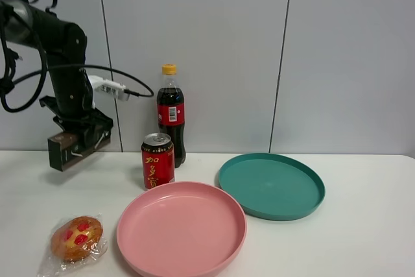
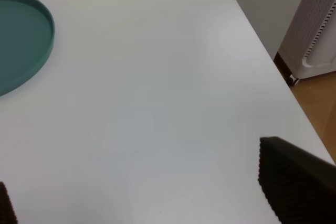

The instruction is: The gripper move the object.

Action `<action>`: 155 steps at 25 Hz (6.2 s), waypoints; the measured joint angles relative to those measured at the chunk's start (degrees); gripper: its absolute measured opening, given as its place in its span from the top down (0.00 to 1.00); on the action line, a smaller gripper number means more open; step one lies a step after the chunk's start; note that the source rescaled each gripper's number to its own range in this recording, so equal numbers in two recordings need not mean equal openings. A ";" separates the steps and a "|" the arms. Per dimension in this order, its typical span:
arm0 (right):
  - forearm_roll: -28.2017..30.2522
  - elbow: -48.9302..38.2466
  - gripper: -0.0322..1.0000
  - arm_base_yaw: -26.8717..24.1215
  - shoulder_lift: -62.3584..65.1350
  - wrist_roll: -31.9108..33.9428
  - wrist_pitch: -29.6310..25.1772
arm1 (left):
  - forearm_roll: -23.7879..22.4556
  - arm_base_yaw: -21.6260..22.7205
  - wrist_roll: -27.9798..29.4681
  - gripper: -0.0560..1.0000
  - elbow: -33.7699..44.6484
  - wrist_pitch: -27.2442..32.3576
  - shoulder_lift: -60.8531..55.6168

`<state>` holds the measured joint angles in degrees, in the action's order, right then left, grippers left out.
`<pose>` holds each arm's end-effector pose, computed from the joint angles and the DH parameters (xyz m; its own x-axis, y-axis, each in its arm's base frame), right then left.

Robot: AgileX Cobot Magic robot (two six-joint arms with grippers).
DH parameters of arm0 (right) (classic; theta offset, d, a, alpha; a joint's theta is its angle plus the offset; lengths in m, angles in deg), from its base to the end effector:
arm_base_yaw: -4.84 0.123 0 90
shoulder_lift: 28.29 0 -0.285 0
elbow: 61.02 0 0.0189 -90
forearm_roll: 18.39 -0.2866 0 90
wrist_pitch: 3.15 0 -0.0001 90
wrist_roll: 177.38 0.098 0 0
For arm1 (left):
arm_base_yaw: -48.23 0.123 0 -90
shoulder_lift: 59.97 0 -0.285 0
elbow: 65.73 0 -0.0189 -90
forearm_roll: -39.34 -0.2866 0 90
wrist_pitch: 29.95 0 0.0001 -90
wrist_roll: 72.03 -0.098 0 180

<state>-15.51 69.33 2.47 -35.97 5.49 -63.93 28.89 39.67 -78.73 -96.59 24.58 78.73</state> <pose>0.0347 -0.0057 0.2855 -0.4681 0.0449 -0.8825 0.0920 0.9958 0.0019 0.5190 -0.0635 0.1491 -0.8940 0.3563 -0.2716 0.3077 0.9290 0.2057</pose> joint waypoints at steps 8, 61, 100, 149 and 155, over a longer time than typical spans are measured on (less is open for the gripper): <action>0.00 0.00 0.00 0.00 0.00 0.00 0.00 | -1.72 -0.15 1.44 0.95 -15.84 14.25 -10.47; 0.00 0.00 0.00 0.00 0.00 0.00 0.00 | 19.32 -44.63 -46.43 0.95 -31.64 13.48 16.07; 0.00 0.00 0.00 0.00 0.00 0.00 0.00 | 8.56 -44.02 -24.21 0.08 -42.01 14.56 13.44; 0.00 0.00 0.00 0.00 0.00 0.00 0.00 | 6.21 11.55 8.34 0.08 75.62 14.06 -131.23; 0.00 0.00 0.00 0.00 0.00 0.00 0.00 | 7.06 11.60 7.24 0.08 78.89 7.07 -131.33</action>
<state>-15.51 69.33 2.47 -35.97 5.49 -63.93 35.95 51.28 -71.49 -17.70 31.65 -52.59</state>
